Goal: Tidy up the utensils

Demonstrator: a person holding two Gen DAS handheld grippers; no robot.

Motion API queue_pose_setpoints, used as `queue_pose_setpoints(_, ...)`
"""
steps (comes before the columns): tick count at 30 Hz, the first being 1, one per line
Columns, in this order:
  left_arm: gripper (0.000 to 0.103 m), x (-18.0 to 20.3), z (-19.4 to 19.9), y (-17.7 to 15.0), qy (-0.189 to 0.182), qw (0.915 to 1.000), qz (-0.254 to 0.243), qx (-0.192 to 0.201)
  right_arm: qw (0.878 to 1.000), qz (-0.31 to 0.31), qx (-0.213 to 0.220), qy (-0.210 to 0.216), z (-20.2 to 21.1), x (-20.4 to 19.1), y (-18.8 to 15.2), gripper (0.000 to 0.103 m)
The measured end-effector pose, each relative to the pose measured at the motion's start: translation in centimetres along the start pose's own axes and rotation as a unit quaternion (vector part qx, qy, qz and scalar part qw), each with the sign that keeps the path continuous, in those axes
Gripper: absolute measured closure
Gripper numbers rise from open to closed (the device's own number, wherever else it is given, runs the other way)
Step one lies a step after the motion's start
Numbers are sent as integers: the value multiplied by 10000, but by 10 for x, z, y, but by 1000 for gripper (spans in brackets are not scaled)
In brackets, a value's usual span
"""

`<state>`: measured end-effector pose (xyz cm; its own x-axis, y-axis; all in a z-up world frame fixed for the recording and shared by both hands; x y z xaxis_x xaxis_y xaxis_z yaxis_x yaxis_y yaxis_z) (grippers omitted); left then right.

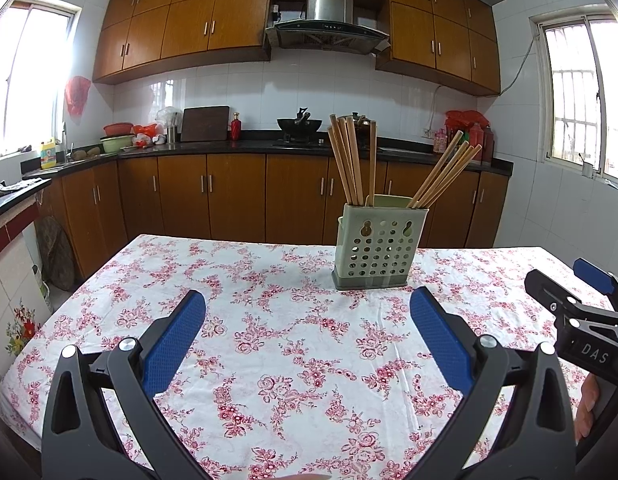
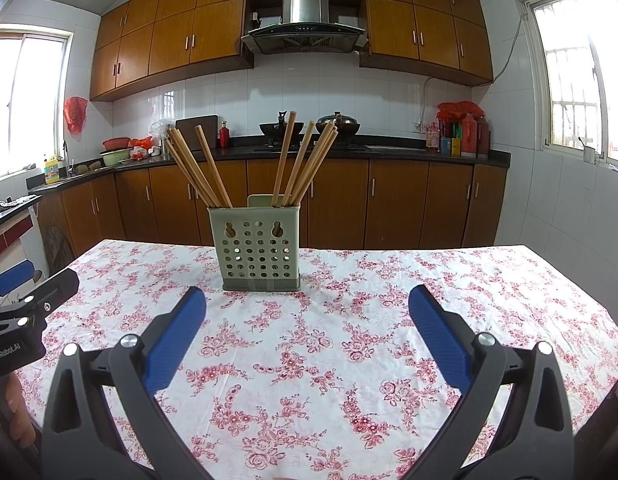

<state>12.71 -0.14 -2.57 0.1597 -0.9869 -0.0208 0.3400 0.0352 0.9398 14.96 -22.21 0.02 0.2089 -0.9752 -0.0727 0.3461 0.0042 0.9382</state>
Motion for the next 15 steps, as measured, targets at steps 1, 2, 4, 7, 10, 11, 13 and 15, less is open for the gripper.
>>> queue_pose_setpoints(1,2,0,0,0,-4,10000,2,-3,10000,-2,-1,1,0,0,0,4)
queue_pose_setpoints(2,2,0,0,0,-5,10000,4,-3,10000,0,1,0,0,0,0,4)
queue_pose_setpoints(4,2,0,0,0,0,10000,-2,-3,10000,1,2,-1,0,0,0,4)
queue_pose_setpoints(7,2,0,-1,0,-5,10000,0,-5,10000,-6,-2,-1,0,0,0,4)
queue_pose_setpoints(10,2,0,0,0,-3,10000,0,-10,10000,-7,-5,-1,0,0,-1,4)
queue_pose_setpoints(11,2,0,0,0,-7,10000,1,-7,10000,-6,-4,-1,0,0,0,4)
queue_pose_setpoints(13,2,0,0,0,-1,10000,3,-6,10000,-7,-6,0,0,0,0,4)
queue_pose_setpoints(15,2,0,0,0,-7,10000,3,-4,10000,-9,-5,1,0,0,0,4)
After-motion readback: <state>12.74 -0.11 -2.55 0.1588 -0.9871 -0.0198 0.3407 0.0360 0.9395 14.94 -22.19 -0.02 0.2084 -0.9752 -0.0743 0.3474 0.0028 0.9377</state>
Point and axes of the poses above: each gripper's, at about its wrist camera, not at the fingertips, and z roughly against the way its jaws point, x to its right, y to its top, the point moved 10 cm from there along -z, roughly the way its jaws point, and after that the axes turned 12 degrees about y, right-handed, at the moved point
